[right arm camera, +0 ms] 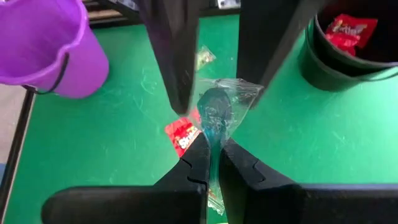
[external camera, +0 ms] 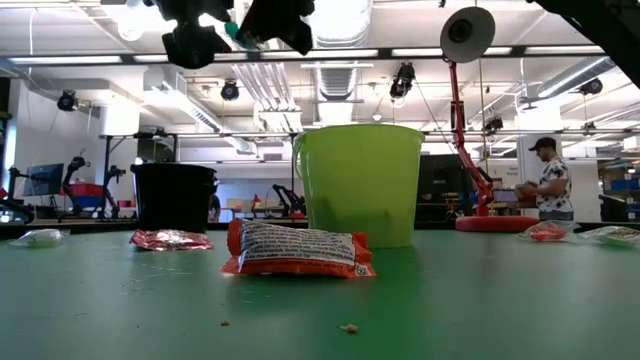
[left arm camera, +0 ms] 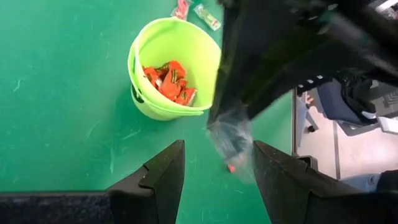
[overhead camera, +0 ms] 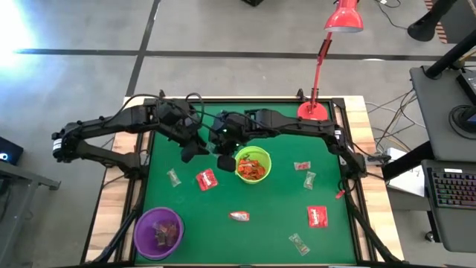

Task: Sort candy
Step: Put the blue gummy into the purple bucket

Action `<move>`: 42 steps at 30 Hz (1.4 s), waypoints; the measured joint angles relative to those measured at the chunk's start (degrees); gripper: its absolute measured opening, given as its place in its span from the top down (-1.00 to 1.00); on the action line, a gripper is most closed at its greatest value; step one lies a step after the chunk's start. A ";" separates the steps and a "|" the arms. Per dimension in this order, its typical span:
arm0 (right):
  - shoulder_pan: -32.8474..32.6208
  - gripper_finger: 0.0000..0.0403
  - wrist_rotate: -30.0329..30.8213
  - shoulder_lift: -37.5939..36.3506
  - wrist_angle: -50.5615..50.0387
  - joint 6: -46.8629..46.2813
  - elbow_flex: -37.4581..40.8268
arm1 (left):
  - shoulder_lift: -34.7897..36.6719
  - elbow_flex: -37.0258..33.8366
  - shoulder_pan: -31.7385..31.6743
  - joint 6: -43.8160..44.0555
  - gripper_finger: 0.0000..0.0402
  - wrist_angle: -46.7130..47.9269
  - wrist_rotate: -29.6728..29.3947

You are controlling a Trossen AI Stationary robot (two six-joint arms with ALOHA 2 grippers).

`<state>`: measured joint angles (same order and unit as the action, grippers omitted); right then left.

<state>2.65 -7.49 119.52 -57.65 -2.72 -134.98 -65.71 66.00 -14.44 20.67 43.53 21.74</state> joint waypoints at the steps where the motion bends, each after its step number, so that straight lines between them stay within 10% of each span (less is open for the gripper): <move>1: -0.02 0.94 0.03 -0.19 0.17 0.01 0.00 | -0.39 0.00 0.00 0.01 0.16 -0.12 0.01; 42: -0.37 0.85 -0.42 -0.39 2.35 -2.69 -0.02 | 0.45 0.00 0.00 -5.12 0.95 -2.27 2.85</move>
<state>2.29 -7.92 119.13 -55.31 -5.41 -135.00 -65.25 66.00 -14.44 15.55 41.25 24.59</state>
